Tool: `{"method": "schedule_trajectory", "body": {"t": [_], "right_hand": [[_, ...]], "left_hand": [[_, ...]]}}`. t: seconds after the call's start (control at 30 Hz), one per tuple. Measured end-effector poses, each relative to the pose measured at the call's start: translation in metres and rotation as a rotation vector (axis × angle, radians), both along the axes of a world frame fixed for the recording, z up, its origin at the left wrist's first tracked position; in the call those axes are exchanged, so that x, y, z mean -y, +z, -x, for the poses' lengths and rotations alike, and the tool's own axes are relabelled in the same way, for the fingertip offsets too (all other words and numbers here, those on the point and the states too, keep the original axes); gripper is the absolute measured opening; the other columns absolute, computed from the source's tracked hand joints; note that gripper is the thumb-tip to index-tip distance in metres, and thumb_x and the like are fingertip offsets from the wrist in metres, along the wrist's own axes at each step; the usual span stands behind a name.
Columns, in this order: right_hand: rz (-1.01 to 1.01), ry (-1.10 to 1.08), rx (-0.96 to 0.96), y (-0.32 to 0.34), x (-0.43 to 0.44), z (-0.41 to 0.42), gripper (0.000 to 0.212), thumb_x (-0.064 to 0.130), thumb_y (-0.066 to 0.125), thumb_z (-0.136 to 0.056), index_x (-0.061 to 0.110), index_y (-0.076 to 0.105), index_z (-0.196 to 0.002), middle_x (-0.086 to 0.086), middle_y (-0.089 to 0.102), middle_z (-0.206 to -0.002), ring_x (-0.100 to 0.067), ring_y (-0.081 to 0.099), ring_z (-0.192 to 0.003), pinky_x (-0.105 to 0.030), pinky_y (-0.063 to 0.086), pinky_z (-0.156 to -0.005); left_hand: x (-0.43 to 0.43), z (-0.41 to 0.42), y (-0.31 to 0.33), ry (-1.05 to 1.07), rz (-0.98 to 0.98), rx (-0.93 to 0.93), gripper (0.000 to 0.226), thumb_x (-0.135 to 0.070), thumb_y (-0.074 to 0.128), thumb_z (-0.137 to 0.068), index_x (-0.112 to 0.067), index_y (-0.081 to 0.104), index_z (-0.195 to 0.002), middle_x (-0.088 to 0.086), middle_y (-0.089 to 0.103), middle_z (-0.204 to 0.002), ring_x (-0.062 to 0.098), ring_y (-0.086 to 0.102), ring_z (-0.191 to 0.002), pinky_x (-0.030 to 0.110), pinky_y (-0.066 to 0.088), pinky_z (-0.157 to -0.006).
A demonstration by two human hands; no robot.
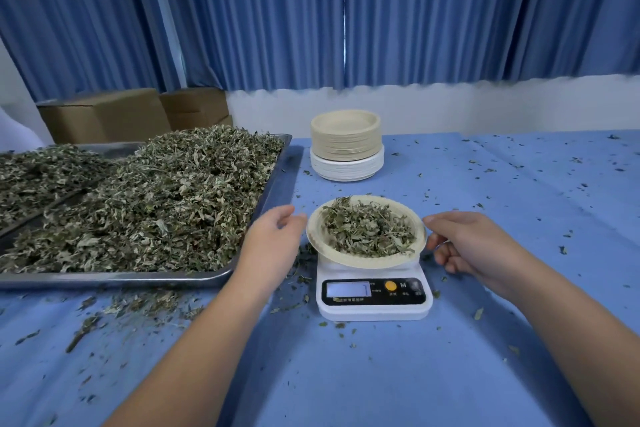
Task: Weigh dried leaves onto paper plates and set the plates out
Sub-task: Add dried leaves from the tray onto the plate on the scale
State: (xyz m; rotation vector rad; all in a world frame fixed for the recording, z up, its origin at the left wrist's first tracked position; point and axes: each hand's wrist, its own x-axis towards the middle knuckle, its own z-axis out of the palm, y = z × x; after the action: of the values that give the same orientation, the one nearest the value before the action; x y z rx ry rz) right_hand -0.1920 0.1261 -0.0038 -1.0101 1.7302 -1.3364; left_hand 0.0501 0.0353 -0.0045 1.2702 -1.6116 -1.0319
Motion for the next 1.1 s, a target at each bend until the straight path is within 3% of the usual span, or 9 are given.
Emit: {"method": "schedule_trajectory", "body": {"t": [0.13,0.23,0.47,0.63,0.83,0.93,1.1], "right_hand": [[0.021,0.024,0.075,0.002,0.003,-0.003,0.019,0.012,0.053,-0.097,-0.002,0.065,-0.094,-0.006,0.055,-0.06,-0.014,0.046,-0.045,-0.025,0.036,-0.043],[0.038,0.063,0.145,0.001,0.002,-0.006,0.018,0.006,0.051,-0.097,-0.004,0.065,-0.095,-0.007,0.053,-0.061,-0.013,0.046,-0.045,-0.023,0.038,-0.043],[0.181,0.07,0.332,0.008,-0.002,-0.008,0.015,0.004,0.052,-0.096,-0.001,0.065,-0.093,-0.005,0.052,-0.059,-0.012,0.046,-0.046,-0.022,0.038,-0.042],[0.27,0.048,0.384,0.024,0.009,0.008,0.015,0.004,0.051,-0.096,-0.003,0.064,-0.098,-0.003,0.052,-0.055,-0.012,0.045,-0.044,-0.021,0.038,-0.04],[0.32,0.053,0.351,0.049,0.063,0.07,0.02,0.009,0.054,-0.092,0.001,0.067,-0.104,-0.007,0.052,-0.062,-0.013,0.045,-0.048,-0.022,0.039,-0.043],[0.29,0.047,0.371,0.051,0.097,0.099,0.028,0.015,0.06,-0.084,0.004,0.067,-0.109,-0.012,0.054,-0.071,-0.015,0.045,-0.052,-0.024,0.041,-0.046],[0.178,-0.041,0.489,0.072,0.126,0.134,0.021,0.007,0.052,-0.093,0.004,0.067,-0.108,-0.012,0.057,-0.071,-0.018,0.045,-0.053,-0.026,0.043,-0.047]], "left_hand": [[0.008,0.004,-0.002,-0.016,-0.184,-0.046,0.028,-0.027,0.057,-0.093,-0.01,0.07,-0.112,0.008,0.065,-0.086,0.019,0.053,-0.065,0.032,0.044,-0.066],[0.009,0.006,-0.002,-0.003,-0.257,-0.133,0.019,-0.018,0.06,-0.089,-0.008,0.073,-0.099,0.01,0.064,-0.079,0.022,0.047,-0.066,0.032,0.04,-0.061],[0.004,0.009,0.015,-0.038,-0.324,-0.288,0.011,-0.005,0.06,-0.09,-0.001,0.069,-0.096,0.012,0.064,-0.072,0.016,0.05,-0.051,0.026,0.04,-0.049],[0.023,0.026,0.056,-0.195,-0.304,-0.275,0.019,-0.003,0.054,-0.093,0.001,0.071,-0.1,0.016,0.067,-0.088,0.017,0.054,-0.064,0.025,0.041,-0.05],[0.083,0.076,0.09,-0.386,-0.274,-0.272,0.025,-0.003,0.051,-0.092,-0.007,0.073,-0.105,0.008,0.071,-0.089,0.014,0.056,-0.065,0.021,0.044,-0.052],[0.119,0.102,0.095,-0.495,-0.349,-0.319,0.029,-0.002,0.05,-0.093,-0.01,0.072,-0.109,0.007,0.071,-0.09,0.016,0.057,-0.069,0.022,0.044,-0.058],[0.157,0.141,0.131,-0.506,-0.515,-0.382,0.027,-0.005,0.053,-0.095,-0.011,0.072,-0.112,0.015,0.071,-0.096,0.023,0.059,-0.076,0.027,0.05,-0.063]]}}
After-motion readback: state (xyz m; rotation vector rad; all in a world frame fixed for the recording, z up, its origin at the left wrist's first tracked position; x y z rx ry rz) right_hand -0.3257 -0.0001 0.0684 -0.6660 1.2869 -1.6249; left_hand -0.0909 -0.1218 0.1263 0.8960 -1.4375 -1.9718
